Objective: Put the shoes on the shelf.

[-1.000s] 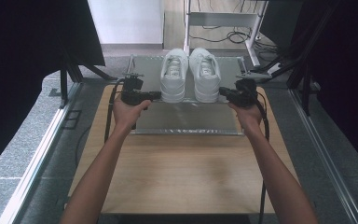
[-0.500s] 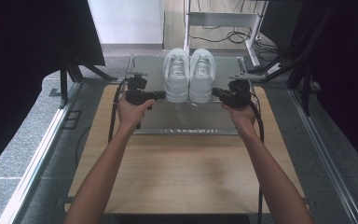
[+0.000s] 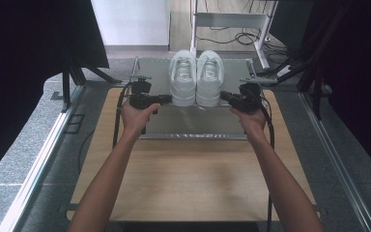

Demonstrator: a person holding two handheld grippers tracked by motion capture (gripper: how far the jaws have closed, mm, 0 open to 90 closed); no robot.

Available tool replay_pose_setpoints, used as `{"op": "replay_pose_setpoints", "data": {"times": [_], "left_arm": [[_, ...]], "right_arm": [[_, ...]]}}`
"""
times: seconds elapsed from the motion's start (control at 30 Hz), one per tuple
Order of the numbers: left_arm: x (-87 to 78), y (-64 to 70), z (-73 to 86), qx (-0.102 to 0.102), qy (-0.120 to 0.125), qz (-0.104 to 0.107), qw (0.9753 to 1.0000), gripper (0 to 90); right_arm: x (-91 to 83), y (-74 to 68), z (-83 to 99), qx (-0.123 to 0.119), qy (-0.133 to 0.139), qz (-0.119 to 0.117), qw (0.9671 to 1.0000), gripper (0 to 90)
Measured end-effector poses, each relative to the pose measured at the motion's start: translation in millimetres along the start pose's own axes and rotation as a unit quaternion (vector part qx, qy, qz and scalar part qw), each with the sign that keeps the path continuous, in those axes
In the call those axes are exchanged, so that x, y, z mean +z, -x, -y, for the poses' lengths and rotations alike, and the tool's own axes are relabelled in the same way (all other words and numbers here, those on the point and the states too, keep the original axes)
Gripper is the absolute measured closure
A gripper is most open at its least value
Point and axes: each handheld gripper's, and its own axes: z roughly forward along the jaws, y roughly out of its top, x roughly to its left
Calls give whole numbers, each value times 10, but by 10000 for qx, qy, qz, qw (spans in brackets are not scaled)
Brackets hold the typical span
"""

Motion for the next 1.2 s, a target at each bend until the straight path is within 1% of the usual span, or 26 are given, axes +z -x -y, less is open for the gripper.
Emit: {"op": "replay_pose_setpoints", "data": {"times": [0.03,0.07,0.13,0.2,0.23,0.27,0.3,0.33,0.37,0.43,0.5,0.6,0.63,0.67,0.73,0.77,0.8,0.83,0.9,0.97,1.03,1.07,1.1,1.13,1.17,1.2], "left_arm": [[0,0,0,0,0,0,10000,740],[-9,-12,17,26,58,-98,9999,694],[-54,-52,35,-143,237,74,9996,576],[-124,-68,51,-196,391,97,9990,516],[-158,-69,58,-163,420,94,9989,501],[-158,-69,58,-163,420,94,9989,490],[-199,-67,74,-126,479,87,9987,490],[-250,-54,106,-34,510,65,9987,468],[-250,-54,106,-34,510,65,9987,457],[-306,-21,183,192,488,-51,9986,427],[-329,19,245,379,463,-186,9980,406],[-364,68,341,521,468,-133,9975,391],[-364,68,341,521,468,-133,9975,383],[-391,97,410,610,462,-50,9971,378],[-427,120,487,629,470,76,9969,365],[-427,120,487,629,470,76,9969,365],[-467,146,573,697,456,141,9964,364],[-479,159,617,733,445,161,9962,362],[-507,180,711,824,373,195,9957,360],[-526,185,761,838,379,206,9955,357],[-577,184,920,818,377,245,9956,357],[-577,184,920,818,377,245,9956,357],[-585,184,972,798,361,247,9959,357],[-588,182,1073,824,226,259,9960,356],[-588,182,1073,824,226,259,9960,356],[-598,175,1180,773,171,292,9964,356]], "right_arm": [[-1,5,3,2,9,-1,10000,872],[-4,10,7,14,36,6,10000,848],[-27,25,17,17,122,14,9999,819],[-64,37,23,-63,205,17,9998,761],[-87,35,27,-148,258,62,9995,714],[-87,35,27,-148,258,62,9995,714],[-113,32,32,-224,305,128,9992,682],[-174,26,46,-297,392,166,9987,637],[-174,26,46,-297,392,166,9987,637],[-276,12,93,-320,537,206,9978,599],[-333,7,138,-341,587,164,9976,595],[-398,8,213,-395,616,92,9973,591],[-420,9,238,-381,619,36,9973,587],[-441,10,265,-392,631,5,9972,583],[-496,7,328,-393,642,-71,9971,568],[-538,4,373,-323,683,-145,9970,563],[-580,-1,428,-215,754,-242,9966,559],[-620,-8,487,-204,778,-311,9963,555],[-696,-33,611,-263,815,-282,9959,550],[-732,-43,673,-278,822,-289,9958,549],[-832,-58,841,-329,830,-255,9957,541],[-863,-62,892,-309,848,-249,9956,540],[-863,-62,892,-309,848,-249,9956,540],[-917,-65,991,-287,844,-253,9957,535],[-917,-65,991,-287,844,-253,9957,535],[-957,-70,1097,-331,794,-197,9961,529]]}}
